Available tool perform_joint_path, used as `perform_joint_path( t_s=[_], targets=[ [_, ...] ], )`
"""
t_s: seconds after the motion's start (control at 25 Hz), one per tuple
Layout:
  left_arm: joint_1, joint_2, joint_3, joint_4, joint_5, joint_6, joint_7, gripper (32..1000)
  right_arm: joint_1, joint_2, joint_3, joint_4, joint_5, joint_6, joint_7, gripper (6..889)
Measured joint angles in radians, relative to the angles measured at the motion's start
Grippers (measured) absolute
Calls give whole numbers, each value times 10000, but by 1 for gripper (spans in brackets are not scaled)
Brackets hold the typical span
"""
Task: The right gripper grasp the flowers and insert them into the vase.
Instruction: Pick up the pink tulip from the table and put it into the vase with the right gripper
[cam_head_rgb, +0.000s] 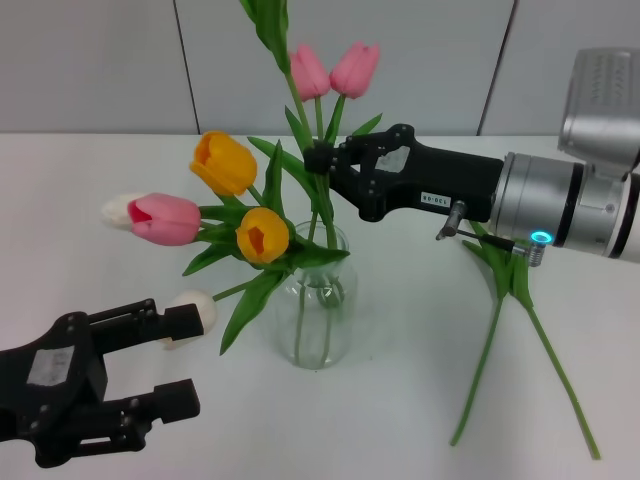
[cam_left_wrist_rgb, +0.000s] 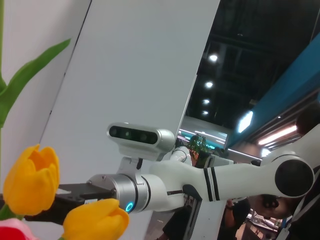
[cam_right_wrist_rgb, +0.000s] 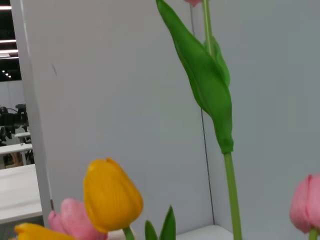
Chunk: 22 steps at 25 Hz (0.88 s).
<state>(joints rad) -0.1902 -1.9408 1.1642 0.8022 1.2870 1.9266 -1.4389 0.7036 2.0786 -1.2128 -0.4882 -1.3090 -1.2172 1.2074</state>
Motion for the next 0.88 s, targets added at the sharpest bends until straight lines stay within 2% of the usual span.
perform_joint_path(
  t_s=[0.32,0.88],
  targets=[
    [-3,3,1,-51,-10,0,0,801,100,0,45,360,8,0,-422,28],
    [-16,3,1,-153,-56,0,13,801,85,0,-41,684,-15,106,-719,34]
  ],
)
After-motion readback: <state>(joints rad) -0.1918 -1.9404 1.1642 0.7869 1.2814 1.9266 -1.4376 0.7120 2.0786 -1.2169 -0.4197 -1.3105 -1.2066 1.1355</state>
